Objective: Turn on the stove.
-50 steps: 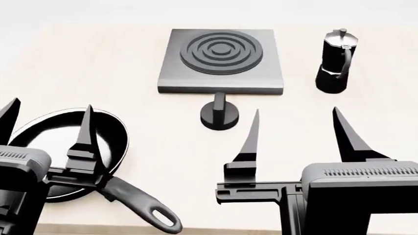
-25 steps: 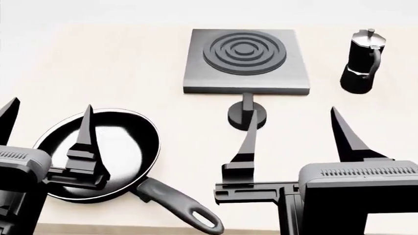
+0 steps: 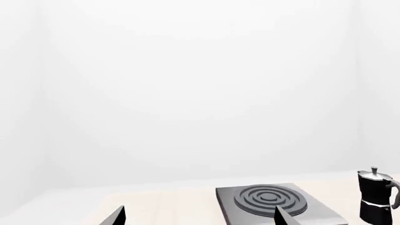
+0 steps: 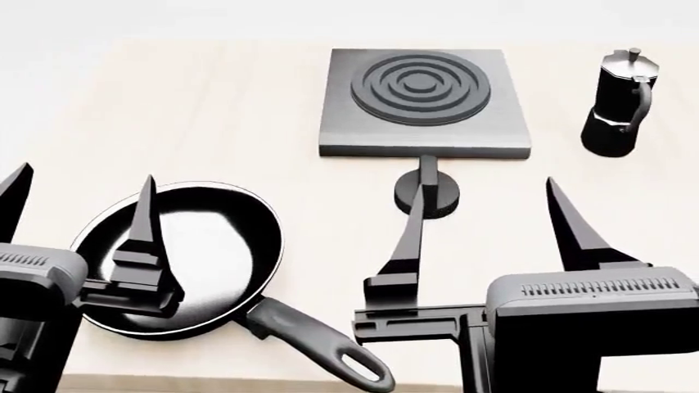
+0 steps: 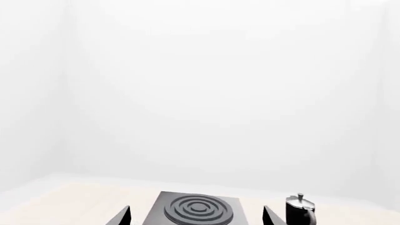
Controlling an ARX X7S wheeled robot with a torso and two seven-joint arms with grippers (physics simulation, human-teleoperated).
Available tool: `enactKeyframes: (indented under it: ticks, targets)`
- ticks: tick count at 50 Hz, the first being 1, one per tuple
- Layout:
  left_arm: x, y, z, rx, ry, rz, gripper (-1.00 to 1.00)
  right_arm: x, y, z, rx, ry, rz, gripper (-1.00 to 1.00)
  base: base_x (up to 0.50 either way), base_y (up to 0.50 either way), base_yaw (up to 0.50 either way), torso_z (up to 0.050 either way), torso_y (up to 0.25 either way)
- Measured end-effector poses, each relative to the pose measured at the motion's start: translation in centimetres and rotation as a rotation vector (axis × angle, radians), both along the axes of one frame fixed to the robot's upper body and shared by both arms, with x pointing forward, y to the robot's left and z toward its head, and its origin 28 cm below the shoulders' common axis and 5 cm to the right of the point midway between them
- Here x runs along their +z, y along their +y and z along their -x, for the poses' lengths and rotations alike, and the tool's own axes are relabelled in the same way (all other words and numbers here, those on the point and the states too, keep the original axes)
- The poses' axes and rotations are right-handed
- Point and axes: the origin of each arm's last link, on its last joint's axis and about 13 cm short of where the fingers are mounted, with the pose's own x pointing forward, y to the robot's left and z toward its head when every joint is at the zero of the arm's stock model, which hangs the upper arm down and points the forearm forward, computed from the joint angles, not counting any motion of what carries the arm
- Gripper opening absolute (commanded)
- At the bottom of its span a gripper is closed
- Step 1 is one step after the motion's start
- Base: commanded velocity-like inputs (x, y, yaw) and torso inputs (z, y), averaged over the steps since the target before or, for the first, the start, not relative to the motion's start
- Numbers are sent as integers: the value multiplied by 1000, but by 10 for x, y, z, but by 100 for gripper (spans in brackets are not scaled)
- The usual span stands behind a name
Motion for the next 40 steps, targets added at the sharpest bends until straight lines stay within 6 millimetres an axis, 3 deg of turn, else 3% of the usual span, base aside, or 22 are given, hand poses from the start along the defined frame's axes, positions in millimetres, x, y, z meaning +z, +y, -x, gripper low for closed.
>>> enactKeyframes:
  ticks: [40]
  targets:
    - [0, 0, 0, 0, -1, 0, 100, -2, -1, -1, 1, 0, 1, 100, 224, 0, 0, 0, 0]
